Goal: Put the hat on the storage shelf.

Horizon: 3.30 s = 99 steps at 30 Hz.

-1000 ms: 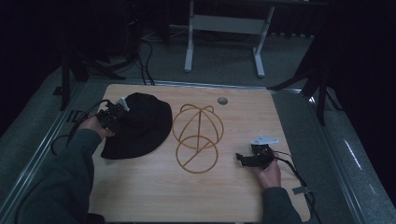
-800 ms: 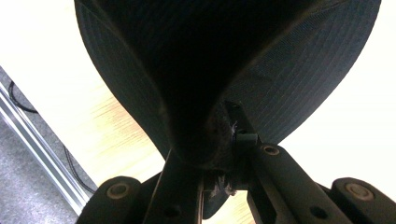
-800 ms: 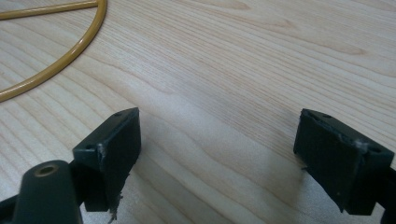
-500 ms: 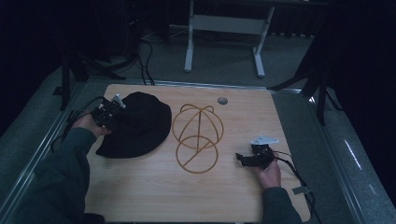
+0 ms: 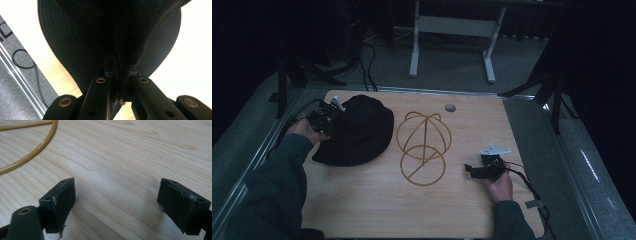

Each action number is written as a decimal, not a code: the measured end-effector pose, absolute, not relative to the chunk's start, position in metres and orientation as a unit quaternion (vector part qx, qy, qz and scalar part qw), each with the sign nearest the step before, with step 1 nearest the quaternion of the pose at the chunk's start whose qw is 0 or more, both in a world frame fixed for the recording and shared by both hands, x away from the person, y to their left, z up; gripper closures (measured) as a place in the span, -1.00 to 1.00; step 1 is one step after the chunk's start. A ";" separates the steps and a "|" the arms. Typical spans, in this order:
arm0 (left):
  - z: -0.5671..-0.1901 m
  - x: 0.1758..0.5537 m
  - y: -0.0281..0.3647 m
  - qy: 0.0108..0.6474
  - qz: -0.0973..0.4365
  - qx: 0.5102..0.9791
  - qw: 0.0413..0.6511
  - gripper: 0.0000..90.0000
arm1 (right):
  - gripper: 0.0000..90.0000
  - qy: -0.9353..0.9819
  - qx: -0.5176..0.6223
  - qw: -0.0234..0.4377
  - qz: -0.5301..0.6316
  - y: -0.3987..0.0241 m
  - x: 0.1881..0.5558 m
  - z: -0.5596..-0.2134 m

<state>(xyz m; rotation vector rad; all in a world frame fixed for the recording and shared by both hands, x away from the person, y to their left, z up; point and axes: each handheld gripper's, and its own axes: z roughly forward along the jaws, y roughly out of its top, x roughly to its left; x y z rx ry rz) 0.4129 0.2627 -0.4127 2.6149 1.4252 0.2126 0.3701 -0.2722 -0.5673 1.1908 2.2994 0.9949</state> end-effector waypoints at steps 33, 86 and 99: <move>-0.374 0.399 0.266 0.458 0.063 0.867 0.185 0.95 | -0.67 0.815 0.422 0.183 0.353 -0.272 0.370 -0.567; -0.280 0.365 0.304 0.373 0.075 0.860 0.341 0.95 | -0.67 0.815 0.422 0.183 0.353 -0.272 0.370 -0.567; -0.266 0.362 0.295 0.346 0.065 0.865 0.358 0.95 | -0.67 0.815 0.421 0.183 0.353 -0.272 0.370 -0.567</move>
